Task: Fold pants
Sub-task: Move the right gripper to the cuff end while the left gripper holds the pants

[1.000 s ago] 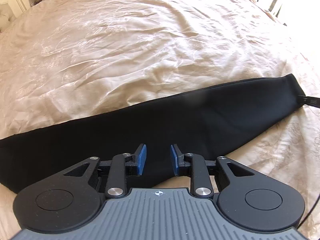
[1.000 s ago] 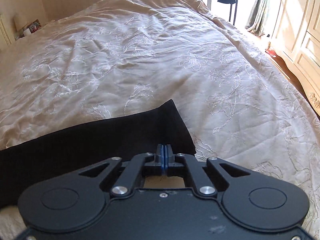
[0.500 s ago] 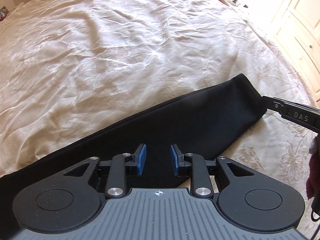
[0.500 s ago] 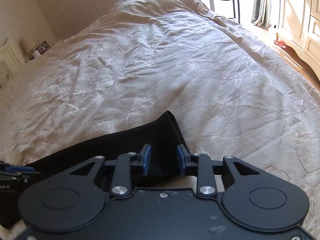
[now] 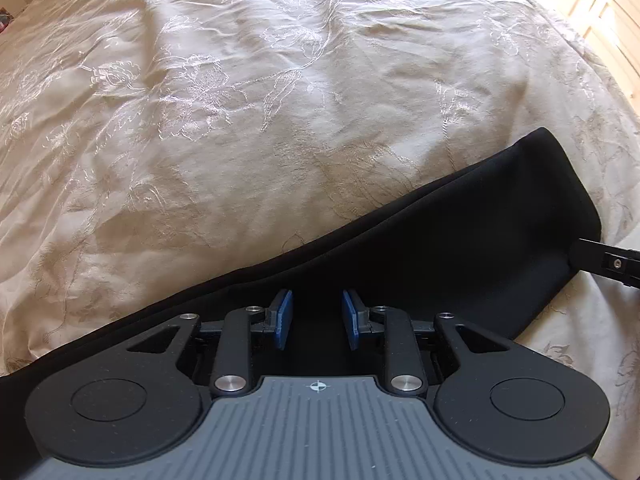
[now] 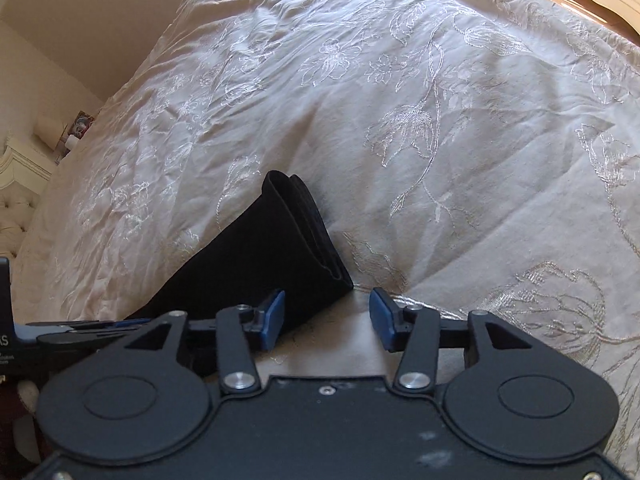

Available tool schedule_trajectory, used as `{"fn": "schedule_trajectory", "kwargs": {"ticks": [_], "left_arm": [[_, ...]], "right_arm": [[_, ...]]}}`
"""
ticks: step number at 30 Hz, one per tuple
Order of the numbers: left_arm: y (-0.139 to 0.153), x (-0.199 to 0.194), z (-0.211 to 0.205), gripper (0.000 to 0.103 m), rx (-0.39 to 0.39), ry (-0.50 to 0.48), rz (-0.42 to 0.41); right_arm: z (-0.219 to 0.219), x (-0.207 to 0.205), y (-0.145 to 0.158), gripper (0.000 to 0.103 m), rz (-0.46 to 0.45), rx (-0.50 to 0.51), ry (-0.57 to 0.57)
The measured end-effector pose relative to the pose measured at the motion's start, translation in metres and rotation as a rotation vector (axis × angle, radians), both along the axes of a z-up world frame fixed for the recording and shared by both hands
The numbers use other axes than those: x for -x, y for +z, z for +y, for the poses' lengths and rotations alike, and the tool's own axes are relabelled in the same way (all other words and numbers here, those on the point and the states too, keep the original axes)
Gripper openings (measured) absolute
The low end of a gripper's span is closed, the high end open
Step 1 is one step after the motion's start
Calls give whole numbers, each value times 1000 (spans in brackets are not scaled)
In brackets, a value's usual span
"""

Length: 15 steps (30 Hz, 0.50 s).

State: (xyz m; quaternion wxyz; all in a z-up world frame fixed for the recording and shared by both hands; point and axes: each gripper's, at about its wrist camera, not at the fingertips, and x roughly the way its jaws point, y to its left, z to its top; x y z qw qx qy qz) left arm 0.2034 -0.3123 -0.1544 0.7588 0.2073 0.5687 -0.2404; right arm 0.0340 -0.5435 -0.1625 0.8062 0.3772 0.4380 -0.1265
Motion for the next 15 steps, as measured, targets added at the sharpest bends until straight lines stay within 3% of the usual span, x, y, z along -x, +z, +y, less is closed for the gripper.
{"fn": "schedule_trajectory", "kwargs": {"ticks": [12, 14, 15], "left_arm": [[-1, 0, 1, 27, 7, -3, 2], [-1, -2, 1, 27, 8, 1, 5], [0, -3, 1, 27, 8, 1, 7]], "right_arm": [[-20, -34, -29, 59, -75, -115, 22], [-22, -34, -29, 58, -79, -125, 17], [-21, -34, -28, 52, -70, -115, 20]]}}
